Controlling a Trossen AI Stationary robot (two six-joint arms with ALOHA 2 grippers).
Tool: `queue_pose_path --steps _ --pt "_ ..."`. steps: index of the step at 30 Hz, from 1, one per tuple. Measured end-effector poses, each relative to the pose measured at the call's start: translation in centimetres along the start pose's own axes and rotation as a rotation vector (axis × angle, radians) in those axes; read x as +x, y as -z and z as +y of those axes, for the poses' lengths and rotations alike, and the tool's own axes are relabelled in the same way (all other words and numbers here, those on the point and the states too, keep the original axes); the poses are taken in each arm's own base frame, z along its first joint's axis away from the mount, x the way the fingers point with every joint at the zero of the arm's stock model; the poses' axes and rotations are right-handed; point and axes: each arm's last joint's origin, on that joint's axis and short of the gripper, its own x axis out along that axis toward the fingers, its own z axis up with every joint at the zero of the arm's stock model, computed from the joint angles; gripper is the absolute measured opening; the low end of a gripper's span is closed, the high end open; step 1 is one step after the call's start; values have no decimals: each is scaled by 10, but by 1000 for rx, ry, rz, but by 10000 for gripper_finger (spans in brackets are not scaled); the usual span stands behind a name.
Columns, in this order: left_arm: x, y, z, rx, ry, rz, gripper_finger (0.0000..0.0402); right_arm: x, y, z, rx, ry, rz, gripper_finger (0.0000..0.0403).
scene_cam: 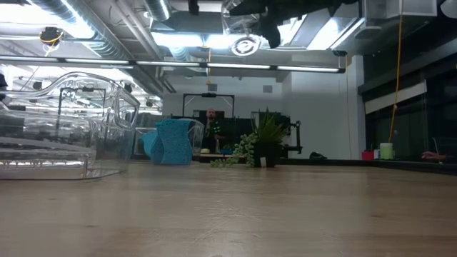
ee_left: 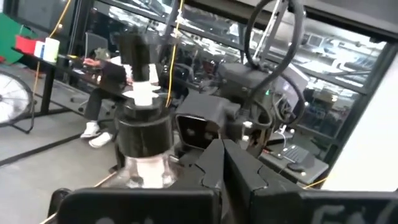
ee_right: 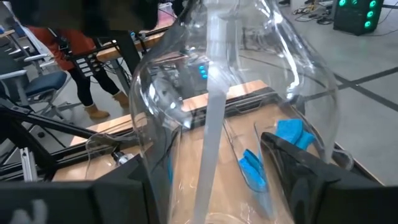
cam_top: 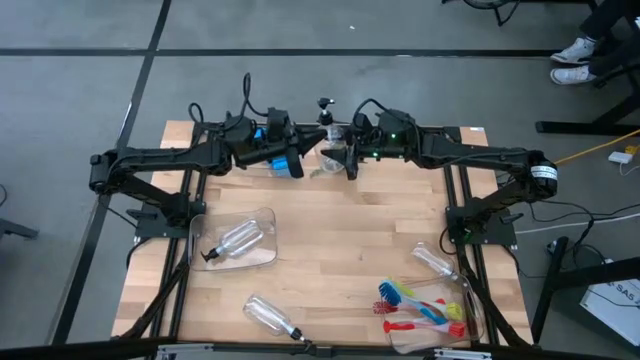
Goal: Pick & Place Kitchen Sink Supplies
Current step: Put the transparent soap dispenser into the middle transparent bin
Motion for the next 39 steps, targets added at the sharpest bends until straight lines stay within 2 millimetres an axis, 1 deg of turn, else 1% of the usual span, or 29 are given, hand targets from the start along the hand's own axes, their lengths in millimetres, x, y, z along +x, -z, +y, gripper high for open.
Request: queue_pose_path --steps 9,21,28,33,36,39 --pt "1 -2 7 30 -32 -10 1 1 2 9 -9 -26 4 216" --pt "0 -1 8 35 -44 13 1 1 2 9 -12 -24 5 216" --pt "-5 -4 8 59 -73 28 1 1 2 9 -12 -25 3 216" --pt "-13 -6 10 93 -138 52 1 1 1 9 -5 -38 0 216" --pt "-17 -8 10 110 -167 61 2 1 0 12 1 -89 -4 216" --pt "-19 -10 10 119 -174 59 1 1 -3 19 -2 -148 -38 216"
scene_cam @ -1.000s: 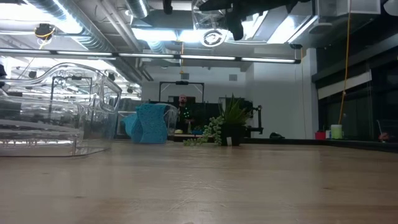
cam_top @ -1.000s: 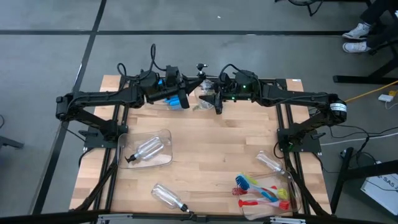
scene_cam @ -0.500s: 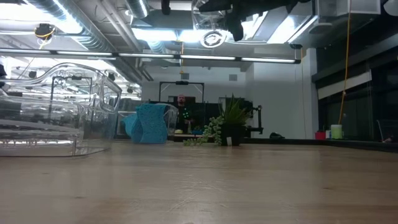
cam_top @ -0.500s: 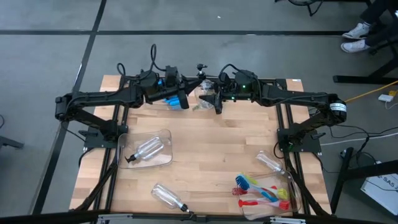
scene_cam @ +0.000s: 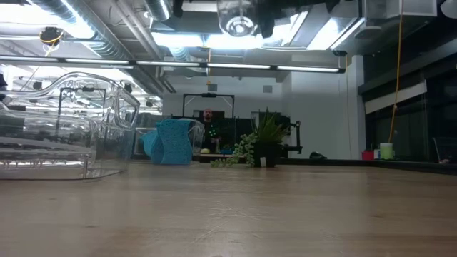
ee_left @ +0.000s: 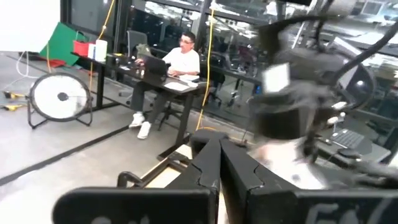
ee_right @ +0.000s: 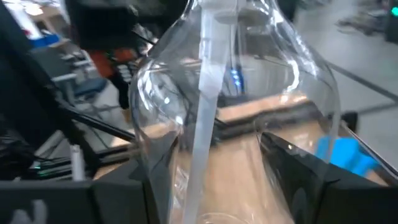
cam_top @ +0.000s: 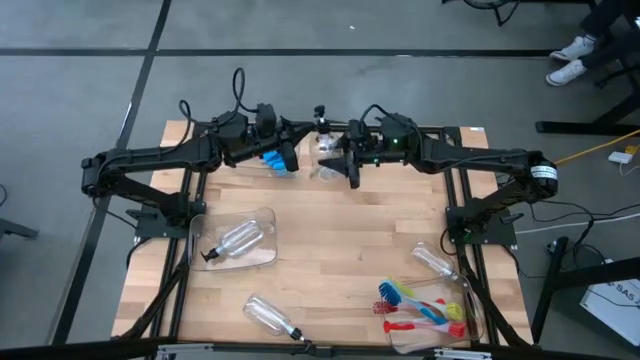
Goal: Pick & Place Kitchen Sink Supplies
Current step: Put the transparent soap dispenser into the middle transparent bin
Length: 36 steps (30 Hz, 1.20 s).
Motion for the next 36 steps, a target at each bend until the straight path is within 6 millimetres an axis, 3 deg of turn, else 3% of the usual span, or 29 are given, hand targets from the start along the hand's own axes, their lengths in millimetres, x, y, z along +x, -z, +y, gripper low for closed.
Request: queue_pose_path --steps 8,20,28,36 --pt "1 0 4 19 -23 1 1 2 -3 19 -24 -119 -42 216" --pt "-19 -11 -16 -2 62 -45 2 -2 -4 -10 0 97 -40 216" --pt "1 -6 -25 -35 190 -128 1 2 1 -13 7 123 -18 216" --pt "10 -1 -20 -43 190 -121 1 4 2 -7 7 92 -12 216"
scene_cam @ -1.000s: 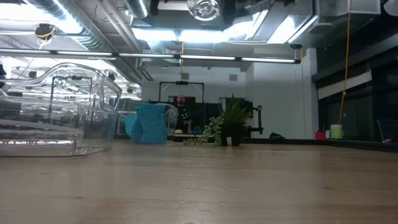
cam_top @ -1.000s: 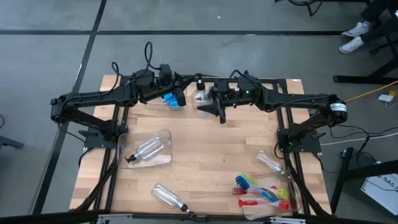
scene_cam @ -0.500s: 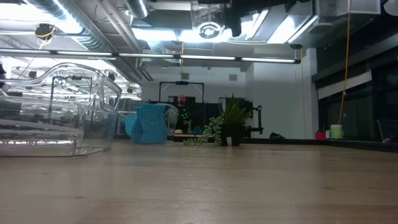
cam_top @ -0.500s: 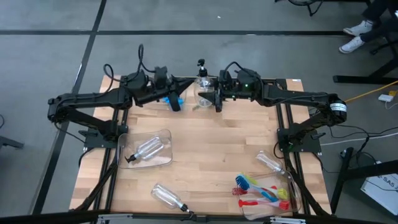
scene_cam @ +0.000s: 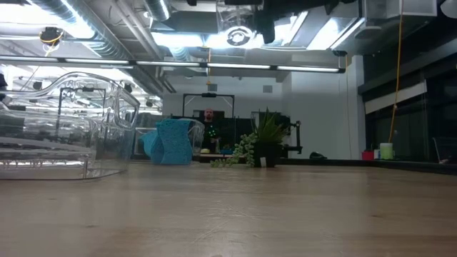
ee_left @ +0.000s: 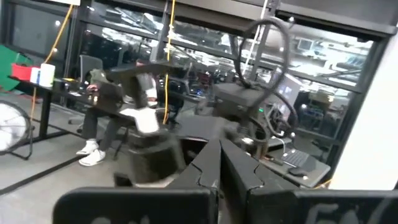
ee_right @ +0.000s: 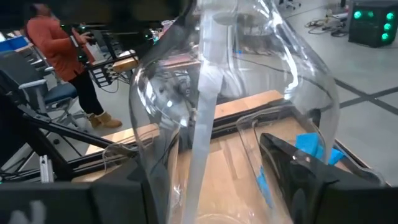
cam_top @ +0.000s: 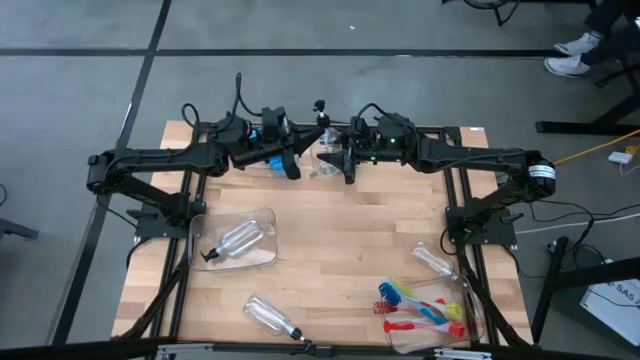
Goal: Pick & Place Kitchen Sink Supplies
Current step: Put the transparent soap dispenser into the middle transparent bin
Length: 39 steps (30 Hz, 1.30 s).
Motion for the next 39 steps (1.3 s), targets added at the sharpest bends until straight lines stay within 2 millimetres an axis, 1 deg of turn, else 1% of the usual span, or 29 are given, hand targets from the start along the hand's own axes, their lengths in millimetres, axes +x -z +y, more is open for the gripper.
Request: queue_pose_path --steps 4,7,18,22,26,30,34,37,39 --pt "1 0 9 1 -17 23 2 1 0 7 -12 -18 -9 216" --pt "1 -1 14 -30 8 38 1 1 1 8 -22 -17 -10 216" --pt "-3 0 15 -30 -3 86 2 1 1 9 -19 -28 -8 216" --pt "-6 -3 14 -28 -11 80 1 -1 -2 10 -18 -35 -19 216" --pt "-12 -7 16 -7 -80 84 2 -3 -5 13 -26 -80 -34 216" --pt "-16 -4 20 3 -157 125 1 -3 -6 17 -30 -164 -38 216" --pt "-16 -6 24 5 -166 121 2 -4 -9 22 -38 -223 -67 216" --pt "-17 -6 25 5 -168 121 1 -3 -7 22 -36 -231 -50 216" --pt "-20 -9 23 4 -159 125 1 -4 -8 19 -34 -208 -48 216"
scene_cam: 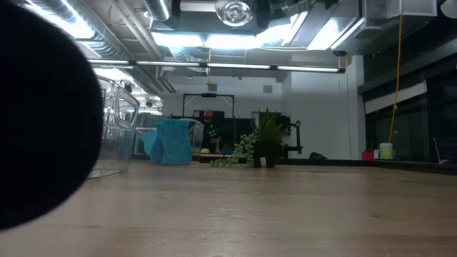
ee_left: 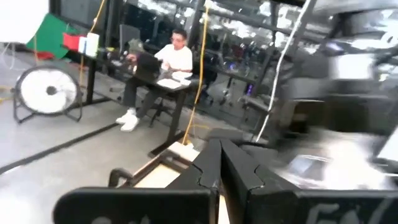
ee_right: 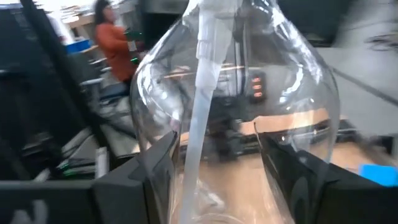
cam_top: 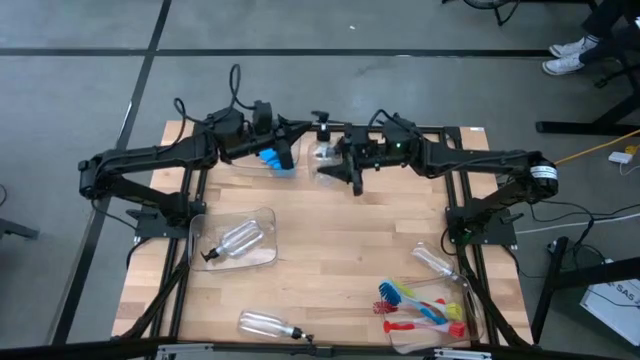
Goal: Pick & Place Kitchen Sink Supplies
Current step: Put the transparent soap dispenser into the middle transparent bin
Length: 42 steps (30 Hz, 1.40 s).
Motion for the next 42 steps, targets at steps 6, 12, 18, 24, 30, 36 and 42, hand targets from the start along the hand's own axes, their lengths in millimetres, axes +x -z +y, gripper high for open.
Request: queue_pose_path --steps 6,12,18,24,30,36,42 --pt "-13 -10 -12 23 75 -44 1 -4 3 -14 25 151 28 216" --pt "-8 -10 -21 18 193 -78 1 -4 6 -16 8 202 54 216" --pt "14 4 -24 -28 263 -74 1 -3 7 -12 -2 216 55 216" --pt "16 3 -22 -35 254 -97 2 -2 9 -9 -3 213 70 216" --pt "18 4 -16 -75 234 -70 2 -1 10 -5 -13 204 73 216" --pt "18 5 -15 -70 231 -55 1 0 10 -2 -20 196 73 216" --pt "13 5 -14 -45 211 -24 1 1 11 -2 -14 169 77 216"
